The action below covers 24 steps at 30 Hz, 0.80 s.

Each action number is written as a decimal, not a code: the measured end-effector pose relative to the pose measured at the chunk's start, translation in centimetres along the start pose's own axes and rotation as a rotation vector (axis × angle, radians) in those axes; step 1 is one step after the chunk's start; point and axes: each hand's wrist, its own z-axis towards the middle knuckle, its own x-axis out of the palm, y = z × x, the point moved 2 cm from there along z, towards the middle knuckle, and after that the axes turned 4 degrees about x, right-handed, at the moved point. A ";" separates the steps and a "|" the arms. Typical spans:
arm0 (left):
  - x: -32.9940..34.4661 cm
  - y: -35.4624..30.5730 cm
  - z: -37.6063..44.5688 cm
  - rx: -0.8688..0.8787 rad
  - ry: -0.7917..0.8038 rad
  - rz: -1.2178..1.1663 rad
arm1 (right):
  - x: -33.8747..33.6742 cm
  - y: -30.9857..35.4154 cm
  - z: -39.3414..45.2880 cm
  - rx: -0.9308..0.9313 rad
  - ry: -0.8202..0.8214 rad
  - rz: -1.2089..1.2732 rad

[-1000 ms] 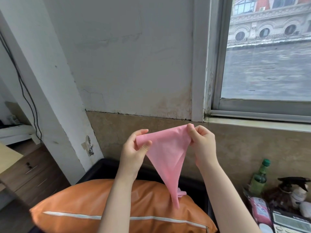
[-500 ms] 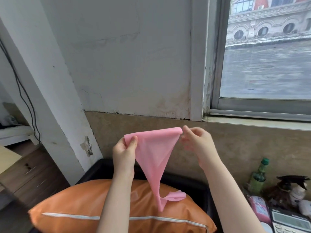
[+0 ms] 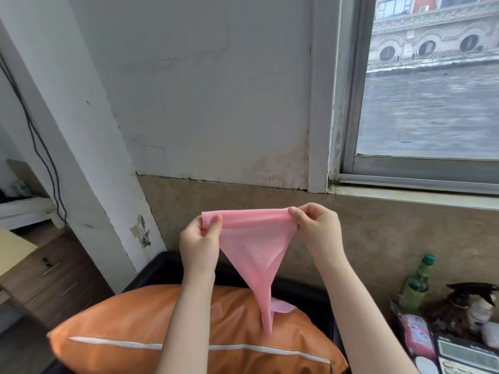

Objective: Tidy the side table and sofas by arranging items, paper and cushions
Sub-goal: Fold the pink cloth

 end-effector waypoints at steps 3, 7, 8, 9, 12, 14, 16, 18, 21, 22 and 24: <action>0.6 -0.5 -0.5 0.000 -0.015 -0.041 | 0.3 -0.4 0.0 0.078 0.005 0.113; 0.9 -0.8 -0.1 0.011 -0.071 -0.090 | 1.3 -1.1 -0.9 0.277 0.178 0.072; 1.1 -0.9 0.1 0.028 -0.073 -0.083 | 1.9 -1.1 -1.3 0.304 0.258 0.044; 1.4 -1.0 0.4 0.053 -0.067 -0.066 | 2.6 -1.1 -1.7 0.319 0.331 0.040; 2.5 -2.1 1.5 0.132 -0.023 0.021 | 4.1 -1.8 -0.9 0.341 0.348 -0.010; 2.8 -3.2 2.7 0.150 -0.025 0.032 | 4.6 -1.9 0.8 0.310 0.291 -0.072; 2.8 -4.5 4.4 0.141 -0.061 -0.032 | 4.9 -1.7 2.5 0.245 0.332 -0.148; 2.7 -6.2 6.4 0.146 -0.103 -0.073 | 5.5 -1.3 3.5 0.178 0.439 -0.238; 2.9 -8.4 8.3 0.183 -0.103 -0.029 | 6.8 -0.4 3.9 0.106 0.529 -0.224; 3.1 -8.8 8.6 0.187 -0.091 -0.033 | 7.3 0.0 4.0 0.100 0.532 -0.173; 3.3 -9.0 9.1 0.173 -0.074 -0.044 | 8.2 0.7 4.3 0.107 0.504 -0.084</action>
